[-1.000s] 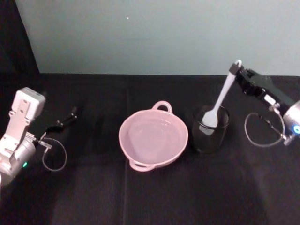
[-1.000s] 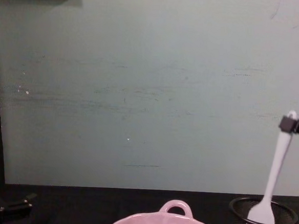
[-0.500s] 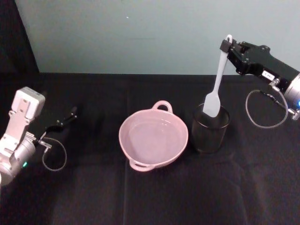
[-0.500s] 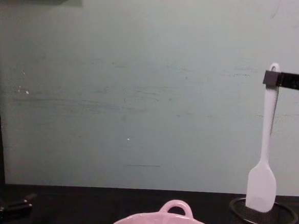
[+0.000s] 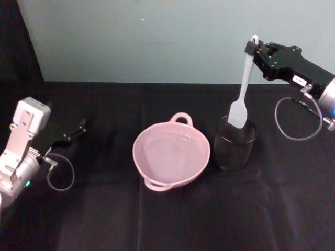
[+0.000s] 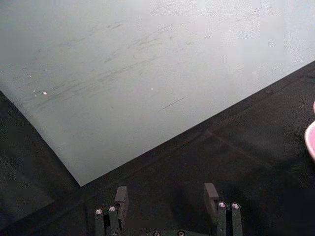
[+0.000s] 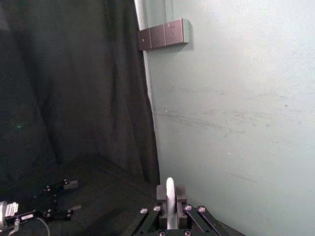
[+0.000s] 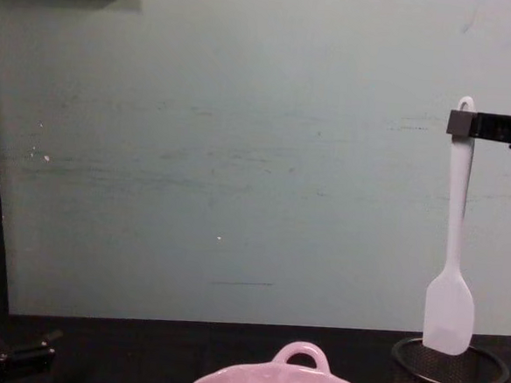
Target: Use the one hand to pick up the spoon and stir the clear water in the bowl.
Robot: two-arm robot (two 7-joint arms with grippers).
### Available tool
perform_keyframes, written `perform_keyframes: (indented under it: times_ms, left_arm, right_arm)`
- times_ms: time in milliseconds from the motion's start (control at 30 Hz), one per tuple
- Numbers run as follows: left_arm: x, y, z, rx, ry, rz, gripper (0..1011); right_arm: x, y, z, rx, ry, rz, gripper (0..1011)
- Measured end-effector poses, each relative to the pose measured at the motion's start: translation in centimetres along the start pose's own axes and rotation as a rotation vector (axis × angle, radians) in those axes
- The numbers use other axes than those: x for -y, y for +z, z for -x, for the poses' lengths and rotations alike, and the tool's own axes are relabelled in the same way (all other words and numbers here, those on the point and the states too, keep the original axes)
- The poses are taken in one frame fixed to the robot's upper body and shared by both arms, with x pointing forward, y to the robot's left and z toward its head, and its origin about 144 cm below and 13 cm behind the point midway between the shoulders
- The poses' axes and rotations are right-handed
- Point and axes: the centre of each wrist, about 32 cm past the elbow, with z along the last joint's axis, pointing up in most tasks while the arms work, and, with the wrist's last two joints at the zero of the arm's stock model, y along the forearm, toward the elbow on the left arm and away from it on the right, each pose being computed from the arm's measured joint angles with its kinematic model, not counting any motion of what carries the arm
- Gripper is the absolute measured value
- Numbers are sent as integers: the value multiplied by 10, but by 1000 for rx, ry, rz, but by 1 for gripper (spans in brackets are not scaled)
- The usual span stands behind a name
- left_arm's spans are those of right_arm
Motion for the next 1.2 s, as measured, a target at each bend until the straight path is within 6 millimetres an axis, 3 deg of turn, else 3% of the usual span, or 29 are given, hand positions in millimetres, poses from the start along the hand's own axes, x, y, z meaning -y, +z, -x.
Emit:
perform_keyframes:
  times_ms: [633,967,1200]
  left_arm:
    - [0,0,0,0,0,0,1011]
    - [0,0,0,0,0,0,1011]
    - [0,0,0,0,0,0,1011]
  right_arm:
    - [-1,0,3,1,9,-8,110]
    - [-41,-1,26,21,145,-25,110]
    - [-62,-22,37,15,215,-11,111]
